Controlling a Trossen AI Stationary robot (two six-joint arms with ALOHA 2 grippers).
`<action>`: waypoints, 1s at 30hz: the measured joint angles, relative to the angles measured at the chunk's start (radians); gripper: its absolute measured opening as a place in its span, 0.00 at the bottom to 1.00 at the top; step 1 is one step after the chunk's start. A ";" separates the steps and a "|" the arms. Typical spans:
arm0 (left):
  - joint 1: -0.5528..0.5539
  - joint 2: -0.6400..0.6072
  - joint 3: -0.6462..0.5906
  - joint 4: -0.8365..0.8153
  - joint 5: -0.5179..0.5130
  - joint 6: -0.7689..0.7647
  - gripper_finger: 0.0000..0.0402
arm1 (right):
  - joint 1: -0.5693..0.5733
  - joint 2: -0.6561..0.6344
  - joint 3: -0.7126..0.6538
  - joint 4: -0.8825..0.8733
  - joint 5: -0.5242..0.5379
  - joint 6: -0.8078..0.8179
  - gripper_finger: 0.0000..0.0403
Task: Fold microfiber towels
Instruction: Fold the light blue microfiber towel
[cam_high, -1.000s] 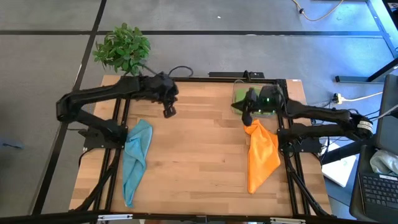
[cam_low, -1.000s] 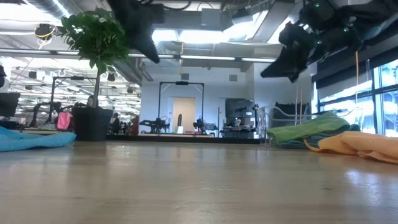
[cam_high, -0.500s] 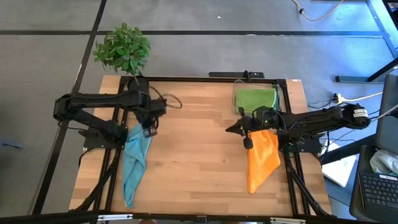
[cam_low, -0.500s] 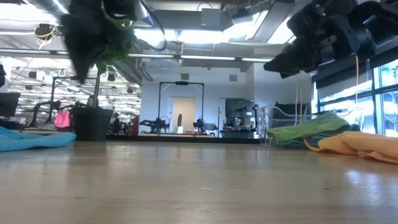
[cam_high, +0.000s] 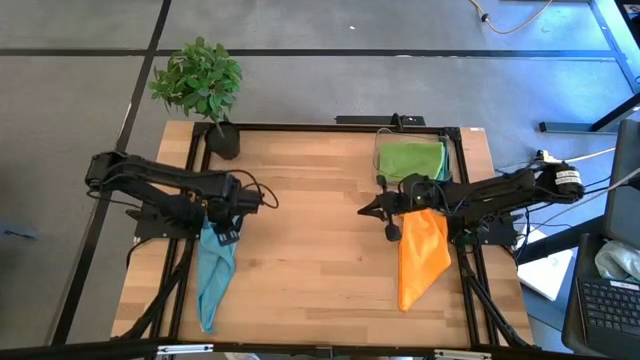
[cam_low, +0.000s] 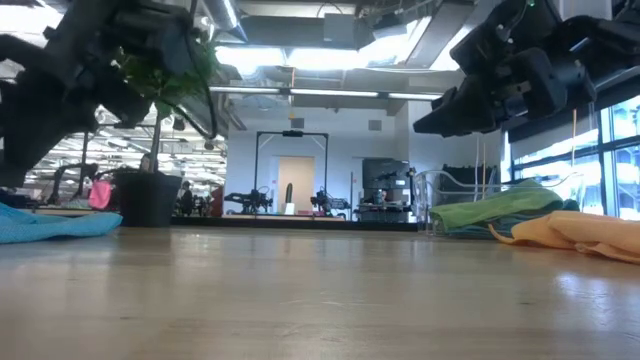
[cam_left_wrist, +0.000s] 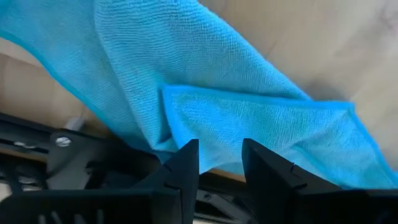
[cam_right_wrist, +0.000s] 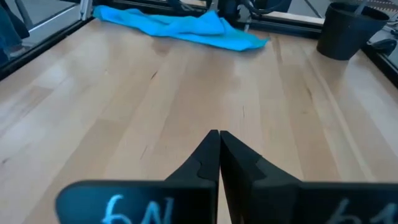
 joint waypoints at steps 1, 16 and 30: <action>-0.001 0.000 -0.010 0.011 0.002 -0.014 0.29 | 0.000 0.000 0.000 0.000 0.000 0.000 0.04; 0.119 0.005 -0.156 0.122 -0.002 -0.117 0.29 | 0.000 0.000 0.000 0.003 0.000 0.004 0.04; 0.131 0.006 -0.228 0.213 0.015 -0.163 0.28 | 0.000 0.000 0.000 -0.034 0.000 0.007 0.04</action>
